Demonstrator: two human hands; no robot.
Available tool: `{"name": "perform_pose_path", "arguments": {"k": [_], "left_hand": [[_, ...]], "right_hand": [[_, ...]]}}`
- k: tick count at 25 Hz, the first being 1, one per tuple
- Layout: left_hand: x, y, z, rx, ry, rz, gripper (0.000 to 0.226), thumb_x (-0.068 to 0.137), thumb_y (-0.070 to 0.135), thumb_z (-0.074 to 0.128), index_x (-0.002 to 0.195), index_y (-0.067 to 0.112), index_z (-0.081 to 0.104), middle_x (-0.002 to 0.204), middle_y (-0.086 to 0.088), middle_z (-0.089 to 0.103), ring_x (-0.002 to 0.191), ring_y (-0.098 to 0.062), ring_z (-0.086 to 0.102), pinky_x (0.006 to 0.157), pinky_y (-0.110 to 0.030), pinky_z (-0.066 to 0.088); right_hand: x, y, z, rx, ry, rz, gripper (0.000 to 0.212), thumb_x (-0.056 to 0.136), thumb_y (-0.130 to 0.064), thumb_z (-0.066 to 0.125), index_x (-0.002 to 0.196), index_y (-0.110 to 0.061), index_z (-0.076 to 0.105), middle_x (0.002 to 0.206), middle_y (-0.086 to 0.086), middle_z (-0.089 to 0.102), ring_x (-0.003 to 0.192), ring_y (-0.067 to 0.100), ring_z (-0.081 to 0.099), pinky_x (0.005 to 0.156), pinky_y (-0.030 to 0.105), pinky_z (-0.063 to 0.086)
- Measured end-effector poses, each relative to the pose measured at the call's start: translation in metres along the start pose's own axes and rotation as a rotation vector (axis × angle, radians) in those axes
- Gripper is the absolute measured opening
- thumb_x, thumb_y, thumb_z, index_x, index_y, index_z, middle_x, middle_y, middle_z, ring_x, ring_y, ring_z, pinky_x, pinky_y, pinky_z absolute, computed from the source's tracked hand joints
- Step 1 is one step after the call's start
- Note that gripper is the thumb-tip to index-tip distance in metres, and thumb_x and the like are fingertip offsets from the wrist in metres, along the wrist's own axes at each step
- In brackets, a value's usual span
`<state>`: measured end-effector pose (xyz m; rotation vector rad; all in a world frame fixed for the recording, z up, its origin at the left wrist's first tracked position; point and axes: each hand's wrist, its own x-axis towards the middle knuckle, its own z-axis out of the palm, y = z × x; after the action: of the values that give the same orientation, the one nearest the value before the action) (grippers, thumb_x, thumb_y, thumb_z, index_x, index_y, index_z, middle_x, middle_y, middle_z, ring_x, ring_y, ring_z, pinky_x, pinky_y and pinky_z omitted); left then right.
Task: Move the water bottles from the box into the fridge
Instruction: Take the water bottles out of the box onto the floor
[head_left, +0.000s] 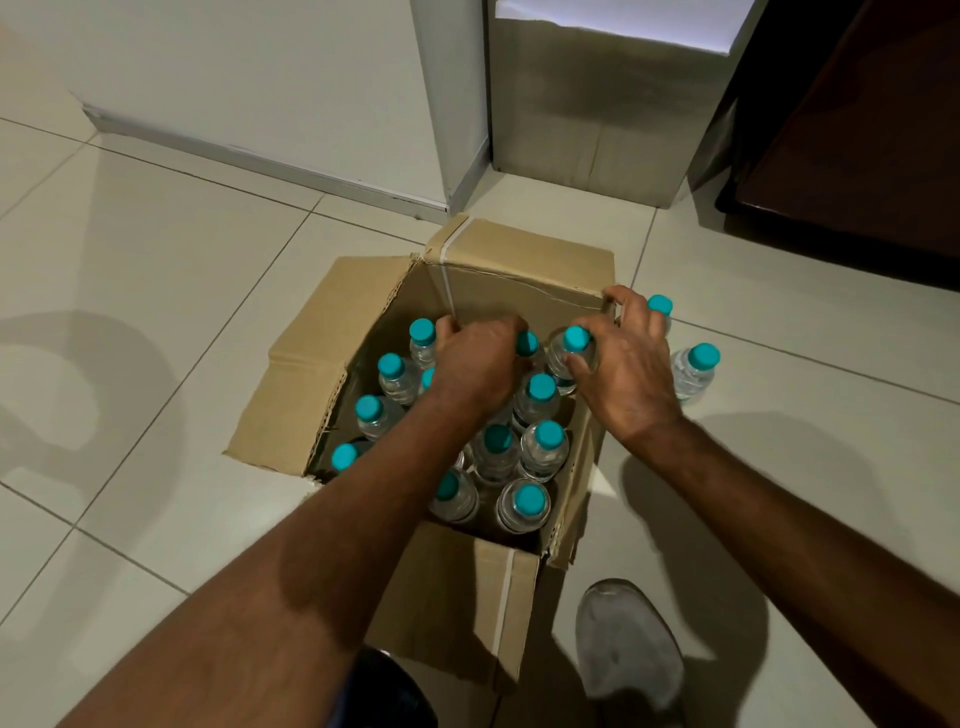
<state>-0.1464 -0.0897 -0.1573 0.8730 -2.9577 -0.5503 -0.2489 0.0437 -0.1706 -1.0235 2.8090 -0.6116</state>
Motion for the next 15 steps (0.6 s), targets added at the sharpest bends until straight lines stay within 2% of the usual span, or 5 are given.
{"name": "perform_pose_path", "arguments": {"k": [6, 8, 10, 12, 15], "left_hand": [[-0.004, -0.002, 0.001, -0.123, 0.147, -0.011, 0.029, 0.096, 0.037, 0.061, 0.123, 0.027, 0.059, 0.109, 0.006, 0.071, 0.105, -0.015, 0.063, 0.111, -0.045, 0.029], [-0.008, 0.001, -0.005, -0.150, 0.211, 0.019, 0.030, 0.097, 0.035, 0.060, 0.125, 0.023, 0.056, 0.111, 0.004, 0.070, 0.106, -0.015, 0.063, 0.112, -0.044, 0.031], [-0.012, 0.011, -0.016, -0.228, 0.271, 0.048, 0.034, 0.097, 0.033, 0.058, 0.128, 0.020, 0.053, 0.114, 0.002, 0.067, 0.105, -0.014, 0.062, 0.105, -0.038, 0.042], [-0.014, 0.027, -0.034, -0.340, 0.319, 0.074, 0.037, 0.097, 0.033, 0.057, 0.131, 0.018, 0.050, 0.119, 0.000, 0.063, 0.105, -0.012, 0.061, 0.094, -0.034, 0.053], [-0.017, 0.050, -0.061, -0.516, 0.383, 0.108, 0.041, 0.098, 0.035, 0.055, 0.134, 0.017, 0.049, 0.126, -0.001, 0.059, 0.113, -0.012, 0.060, 0.095, -0.036, 0.055]], "right_hand": [[0.000, 0.003, -0.002, 0.169, 0.033, -0.033, 0.027, 0.088, -0.035, 0.073, 0.114, -0.029, 0.068, 0.146, -0.007, 0.043, 0.132, 0.017, 0.034, 0.105, 0.040, 0.039], [-0.004, 0.001, -0.005, 0.380, 0.089, -0.026, 0.028, 0.089, -0.033, 0.073, 0.116, -0.026, 0.065, 0.141, -0.007, 0.047, 0.130, 0.014, 0.039, 0.105, 0.037, 0.043], [-0.009, -0.007, -0.015, 0.596, 0.150, 0.011, 0.032, 0.093, -0.028, 0.070, 0.122, -0.021, 0.060, 0.136, -0.005, 0.051, 0.125, 0.010, 0.049, 0.104, 0.033, 0.050], [-0.013, -0.014, -0.030, 0.706, 0.225, 0.040, 0.033, 0.096, -0.026, 0.067, 0.126, -0.018, 0.056, 0.129, -0.007, 0.054, 0.117, 0.006, 0.055, 0.099, 0.032, 0.055], [-0.018, -0.017, -0.057, 0.783, 0.351, 0.024, 0.034, 0.099, -0.026, 0.062, 0.128, -0.011, 0.053, 0.124, 0.000, 0.056, 0.114, 0.009, 0.059, 0.095, 0.027, 0.056]]}}
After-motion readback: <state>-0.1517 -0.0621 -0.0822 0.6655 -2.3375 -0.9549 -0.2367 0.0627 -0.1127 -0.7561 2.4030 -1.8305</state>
